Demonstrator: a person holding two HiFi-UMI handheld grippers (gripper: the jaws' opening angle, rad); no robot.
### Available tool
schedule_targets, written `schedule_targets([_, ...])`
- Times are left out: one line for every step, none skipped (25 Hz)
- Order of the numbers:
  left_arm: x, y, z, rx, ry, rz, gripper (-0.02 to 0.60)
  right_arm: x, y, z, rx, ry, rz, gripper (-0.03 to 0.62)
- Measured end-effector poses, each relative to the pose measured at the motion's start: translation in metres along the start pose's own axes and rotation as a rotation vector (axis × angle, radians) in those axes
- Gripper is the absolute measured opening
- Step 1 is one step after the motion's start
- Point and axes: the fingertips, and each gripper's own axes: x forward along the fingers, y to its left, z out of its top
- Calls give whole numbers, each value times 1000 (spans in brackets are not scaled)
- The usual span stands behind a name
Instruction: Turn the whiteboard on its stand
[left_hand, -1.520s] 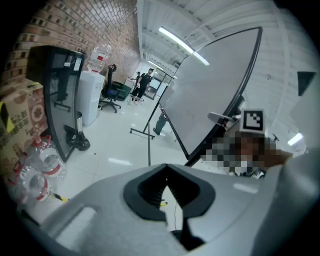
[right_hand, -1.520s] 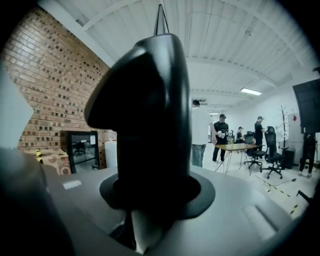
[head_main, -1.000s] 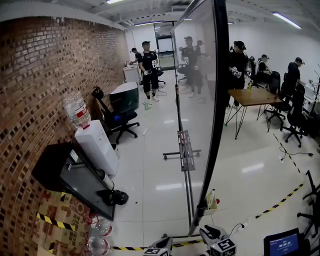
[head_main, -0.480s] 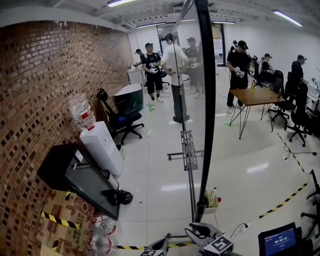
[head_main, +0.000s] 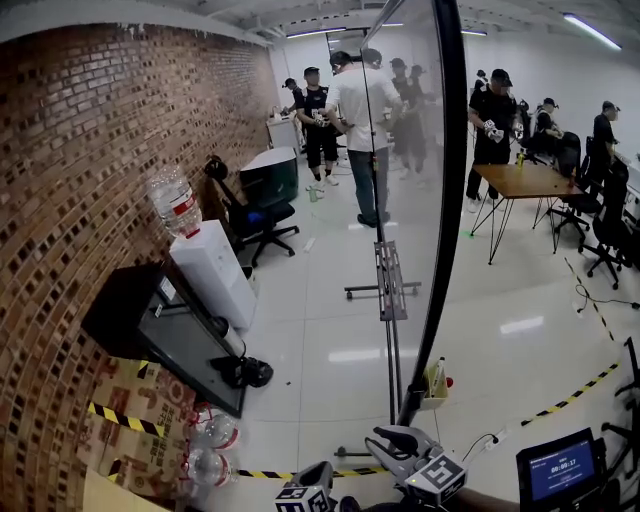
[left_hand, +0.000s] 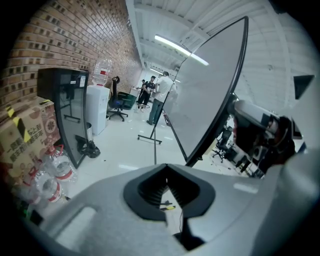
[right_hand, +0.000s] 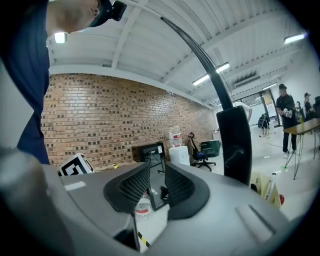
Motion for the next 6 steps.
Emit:
schedule_targets([7, -1, 8, 9, -14, -4, 6, 2, -5, 6, -16, -11, -3, 100])
schedule_targets([17, -2, 21, 24, -39, -11, 6, 6, -12, 15, -39, -26, -6, 100])
schedule_targets([28, -3, 38, 43, -72, -18, 6, 11, -20, 26, -65, -45, -8, 100])
schedule_targets([38, -5, 58, 65, -108, -25, 6, 17, -28, 39, -93, -68, -8, 100])
schedule_targets([48, -6, 78, 84, -142, -32, 6, 23, -36, 51, -123, -91, -8, 100])
schedule_targets([56, -8, 96, 101, -173, -39, 6, 28, -43, 63, -152, -113, -7, 98])
